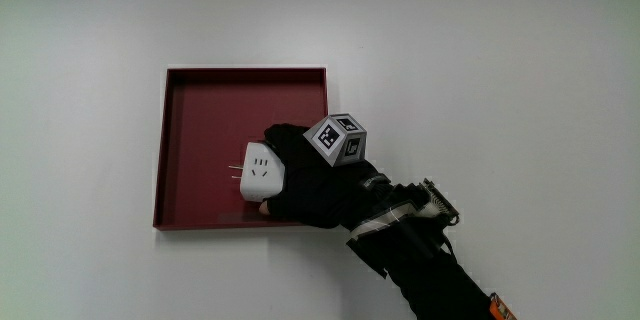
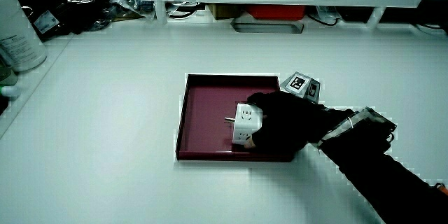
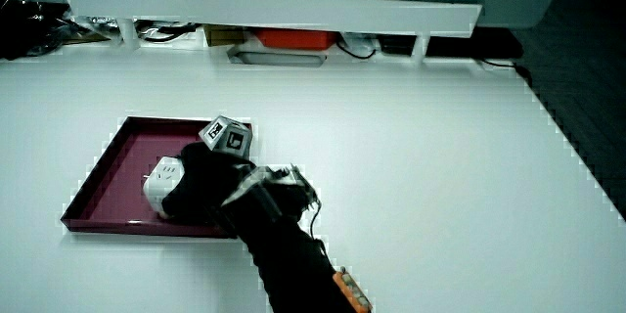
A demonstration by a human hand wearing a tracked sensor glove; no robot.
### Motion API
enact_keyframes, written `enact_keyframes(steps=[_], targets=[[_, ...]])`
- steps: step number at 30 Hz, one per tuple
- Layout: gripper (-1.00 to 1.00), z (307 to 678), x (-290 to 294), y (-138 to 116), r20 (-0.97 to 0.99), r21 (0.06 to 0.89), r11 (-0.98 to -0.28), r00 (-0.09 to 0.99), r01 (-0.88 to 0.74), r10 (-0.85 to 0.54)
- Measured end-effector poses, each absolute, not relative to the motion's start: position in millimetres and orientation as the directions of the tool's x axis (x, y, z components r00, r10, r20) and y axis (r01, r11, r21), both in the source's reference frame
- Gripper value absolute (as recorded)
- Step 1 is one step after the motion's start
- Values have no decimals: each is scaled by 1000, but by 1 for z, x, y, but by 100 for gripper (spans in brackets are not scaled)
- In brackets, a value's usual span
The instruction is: Pick socket
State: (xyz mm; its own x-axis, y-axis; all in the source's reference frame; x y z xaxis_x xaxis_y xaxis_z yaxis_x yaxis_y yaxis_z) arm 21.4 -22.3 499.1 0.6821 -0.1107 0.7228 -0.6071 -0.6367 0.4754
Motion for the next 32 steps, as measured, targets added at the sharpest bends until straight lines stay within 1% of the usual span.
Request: enact_keyframes(steps=[2, 5, 6, 9, 11, 13, 14, 16, 17, 18, 19, 20, 21, 22, 24, 25, 26, 27, 28, 29, 30, 31, 32], targets=[[59, 500, 22, -23, 733, 472, -633, 672, -614, -105], [76, 499, 23, -22, 742, 450, -650, 661, -613, -110], [82, 500, 23, -22, 731, 447, -662, 672, -602, -117], [100, 495, 23, -21, 739, 425, -669, 661, -610, -133], [100, 497, 22, -19, 742, 424, -658, 655, -623, -142], [100, 497, 23, -19, 741, 419, -666, 657, -617, -143], [100, 495, 24, -19, 751, 420, -662, 647, -621, -131], [100, 488, 26, -20, 755, 401, -661, 638, -634, -154], [100, 488, 28, -20, 751, 406, -657, 642, -635, -156], [100, 484, 31, -20, 772, 386, -660, 618, -644, -151], [100, 482, 33, -21, 769, 395, -652, 621, -648, -151], [100, 474, 35, -22, 776, 374, -658, 609, -654, -165], [100, 481, 37, -23, 825, 341, -622, 541, -705, -161], [100, 478, 41, -24, 826, 313, -628, 531, -713, -190], [100, 470, 47, -26, 830, 291, -629, 518, -721, -209], [100, 467, 51, -27, 848, 281, -626, 494, -727, -193], [100, 462, 55, -28, 837, 256, -634, 496, -730, -232], [100, 459, 59, -28, 851, 267, -632, 485, -727, -199], [100, 452, 63, -28, 854, 245, -639, 474, -730, -214], [100, 447, 67, -28, 845, 263, -641, 493, -721, -207], [100, 441, 70, -29, 844, 224, -646, 477, -730, -245], [100, 441, 74, -29, 864, 220, -647, 454, -730, -218], [100, 439, 78, -29, 870, 172, -651, 424, -740, -252]])
